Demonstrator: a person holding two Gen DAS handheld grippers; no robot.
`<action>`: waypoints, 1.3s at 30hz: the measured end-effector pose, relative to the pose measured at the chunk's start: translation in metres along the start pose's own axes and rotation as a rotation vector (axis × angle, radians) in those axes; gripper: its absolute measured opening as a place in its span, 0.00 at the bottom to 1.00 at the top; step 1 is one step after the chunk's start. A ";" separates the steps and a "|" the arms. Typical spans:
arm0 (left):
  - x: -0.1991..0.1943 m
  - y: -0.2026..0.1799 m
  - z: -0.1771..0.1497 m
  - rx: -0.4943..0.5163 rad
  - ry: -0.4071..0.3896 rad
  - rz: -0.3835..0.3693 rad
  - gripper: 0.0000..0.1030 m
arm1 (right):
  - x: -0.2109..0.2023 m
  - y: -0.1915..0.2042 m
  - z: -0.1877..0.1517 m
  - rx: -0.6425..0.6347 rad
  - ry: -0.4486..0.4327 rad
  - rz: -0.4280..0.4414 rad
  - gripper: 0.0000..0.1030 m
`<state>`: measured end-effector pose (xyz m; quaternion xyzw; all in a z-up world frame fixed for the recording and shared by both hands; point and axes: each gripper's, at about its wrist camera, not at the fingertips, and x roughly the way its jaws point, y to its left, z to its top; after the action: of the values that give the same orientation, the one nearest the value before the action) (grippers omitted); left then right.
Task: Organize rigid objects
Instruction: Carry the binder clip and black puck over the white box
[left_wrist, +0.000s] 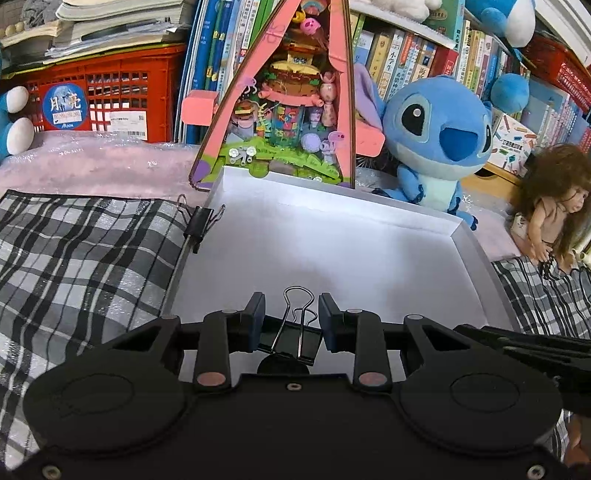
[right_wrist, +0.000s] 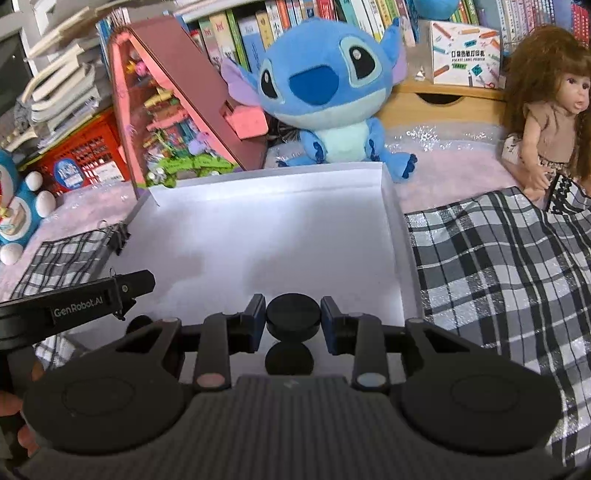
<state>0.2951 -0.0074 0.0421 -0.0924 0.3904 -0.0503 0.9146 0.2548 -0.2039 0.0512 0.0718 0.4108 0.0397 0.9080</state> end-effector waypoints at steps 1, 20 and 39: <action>0.002 0.000 0.000 0.001 -0.003 -0.001 0.28 | 0.004 0.001 0.000 -0.003 0.003 -0.006 0.36; 0.012 -0.010 -0.007 0.039 -0.061 -0.003 0.29 | 0.025 0.010 0.000 -0.044 0.015 -0.033 0.37; 0.019 -0.010 -0.017 0.047 -0.052 0.069 0.29 | 0.026 0.018 -0.009 -0.105 -0.010 -0.061 0.38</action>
<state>0.2956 -0.0223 0.0195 -0.0587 0.3681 -0.0255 0.9276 0.2654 -0.1819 0.0288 0.0117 0.4056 0.0333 0.9134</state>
